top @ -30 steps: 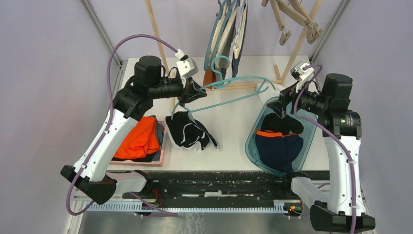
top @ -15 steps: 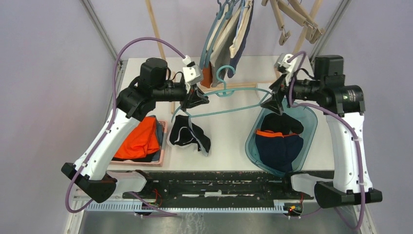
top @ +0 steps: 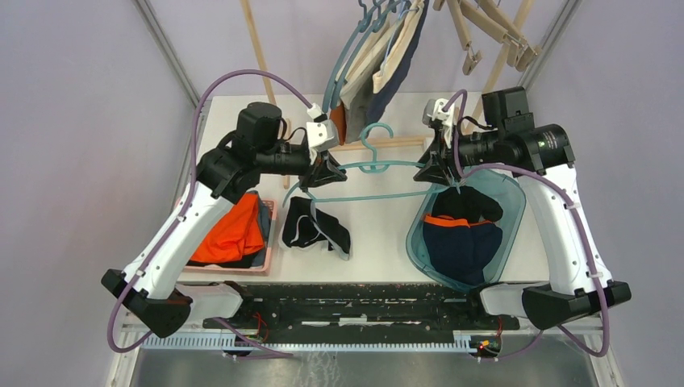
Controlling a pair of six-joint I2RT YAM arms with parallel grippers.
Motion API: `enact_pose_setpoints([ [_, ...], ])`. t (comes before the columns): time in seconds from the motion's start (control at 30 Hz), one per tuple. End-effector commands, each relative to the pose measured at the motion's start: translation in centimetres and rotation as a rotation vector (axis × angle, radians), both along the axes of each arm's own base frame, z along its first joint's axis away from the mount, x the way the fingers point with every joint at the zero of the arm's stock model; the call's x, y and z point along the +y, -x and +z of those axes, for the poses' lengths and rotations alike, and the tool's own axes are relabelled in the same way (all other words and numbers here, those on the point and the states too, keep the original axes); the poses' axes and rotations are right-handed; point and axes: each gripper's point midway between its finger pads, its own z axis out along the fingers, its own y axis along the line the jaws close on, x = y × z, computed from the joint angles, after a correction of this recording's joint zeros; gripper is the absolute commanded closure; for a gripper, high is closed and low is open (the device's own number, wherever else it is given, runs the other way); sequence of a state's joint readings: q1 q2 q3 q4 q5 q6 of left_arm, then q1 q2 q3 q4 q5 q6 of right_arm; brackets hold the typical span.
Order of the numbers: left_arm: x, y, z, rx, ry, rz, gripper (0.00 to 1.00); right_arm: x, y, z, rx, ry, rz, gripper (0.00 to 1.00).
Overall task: Remove the underwear clipped to the hanger
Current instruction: Remove the underwear from the hanger.
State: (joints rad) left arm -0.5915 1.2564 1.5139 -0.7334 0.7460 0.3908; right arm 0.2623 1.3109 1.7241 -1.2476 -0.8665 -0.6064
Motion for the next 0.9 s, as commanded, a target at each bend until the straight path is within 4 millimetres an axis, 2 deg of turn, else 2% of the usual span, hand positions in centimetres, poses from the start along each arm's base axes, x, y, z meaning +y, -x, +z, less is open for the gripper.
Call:
enact_pose_setpoints([
  [0.0,0.2,0.9,1.5,-0.091,0.032,-0.044,0.97,1.0,0.8,1.2,-0.019,-0.052,0.08,0.61],
  [0.3,0.5,1.5,0.8,-0.102,0.022,-0.063,0.97,0.9,1.2,0.1,-0.021,-0.04,0.108,0.96],
  [0.47,0.8,1.9,0.7,-0.125,0.035,-0.067,0.96,0.4,0.7,-0.2,-0.073,-0.028,0.064,0.99],
  [0.5,0.9,1.9,0.8,-0.132,0.04,-0.063,0.93,0.2,0.6,-0.2,-0.083,-0.029,0.056,0.99],
  [0.63,1.1,2.4,1.3,-0.144,0.064,-0.054,0.67,-0.4,0.4,0.3,-0.129,-0.044,0.02,0.99],
  [0.73,1.3,2.7,1.7,-0.143,0.084,-0.043,0.52,-1.0,0.4,0.7,-0.164,-0.046,-0.009,0.99],
  [0.8,1.5,2.7,2.0,-0.146,0.091,-0.029,0.35,-1.3,0.4,0.9,-0.182,-0.044,-0.023,0.99],
  [0.87,1.8,2.4,2.3,-0.156,0.096,-0.002,0.25,-1.7,0.4,1.0,-0.199,-0.039,-0.038,0.99],
])
